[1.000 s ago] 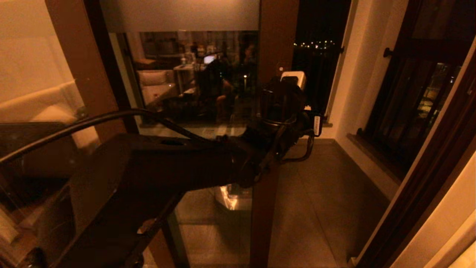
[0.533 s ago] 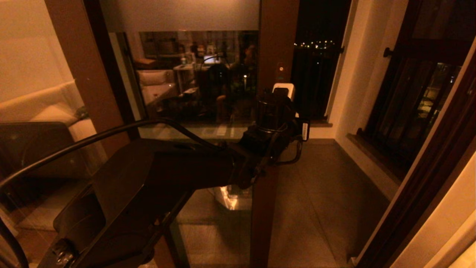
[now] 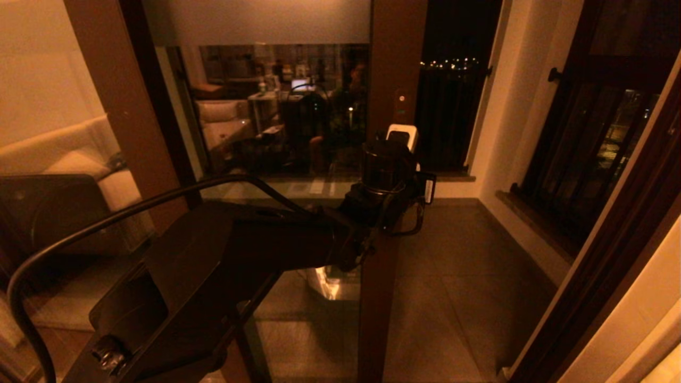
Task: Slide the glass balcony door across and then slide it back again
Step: Open the slid door
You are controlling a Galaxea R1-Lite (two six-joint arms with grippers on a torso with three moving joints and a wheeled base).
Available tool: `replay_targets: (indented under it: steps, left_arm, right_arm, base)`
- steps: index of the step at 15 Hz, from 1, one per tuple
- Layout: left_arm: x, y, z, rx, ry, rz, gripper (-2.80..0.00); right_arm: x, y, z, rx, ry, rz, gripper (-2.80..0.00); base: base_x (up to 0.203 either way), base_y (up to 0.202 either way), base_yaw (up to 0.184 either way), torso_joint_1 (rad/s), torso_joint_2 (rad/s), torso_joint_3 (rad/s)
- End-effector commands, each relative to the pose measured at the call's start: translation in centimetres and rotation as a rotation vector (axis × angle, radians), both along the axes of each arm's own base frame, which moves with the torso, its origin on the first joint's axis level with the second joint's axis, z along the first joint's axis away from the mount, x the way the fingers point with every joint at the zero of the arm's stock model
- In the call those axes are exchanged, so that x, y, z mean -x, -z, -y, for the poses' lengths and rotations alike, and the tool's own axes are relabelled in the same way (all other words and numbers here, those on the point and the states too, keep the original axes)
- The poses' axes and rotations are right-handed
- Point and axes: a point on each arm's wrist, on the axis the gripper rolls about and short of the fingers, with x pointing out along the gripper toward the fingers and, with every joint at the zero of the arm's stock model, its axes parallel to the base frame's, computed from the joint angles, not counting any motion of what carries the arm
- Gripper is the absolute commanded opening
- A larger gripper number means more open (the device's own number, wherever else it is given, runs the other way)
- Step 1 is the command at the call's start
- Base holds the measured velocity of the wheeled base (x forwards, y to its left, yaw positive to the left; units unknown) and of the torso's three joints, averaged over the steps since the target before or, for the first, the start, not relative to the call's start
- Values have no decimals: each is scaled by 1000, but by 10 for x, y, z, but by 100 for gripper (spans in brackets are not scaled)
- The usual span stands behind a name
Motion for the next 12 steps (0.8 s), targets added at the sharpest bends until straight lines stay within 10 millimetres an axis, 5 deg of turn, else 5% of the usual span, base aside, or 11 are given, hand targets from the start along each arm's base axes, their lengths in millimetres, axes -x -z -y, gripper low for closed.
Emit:
replay_targets:
  steps: [1,12]
  left_arm:
    - [-3,-1,-3,4,-13,2,-280]
    - [-12,-5,-17,8,-70,6,-280]
  right_arm:
    - [0,0,0,1,0,-2,-280]
    - [0,0,0,1,0,-2,-280]
  base:
    - [0,0,0,0,0,0]
    - [0,0,0,0,0,0]
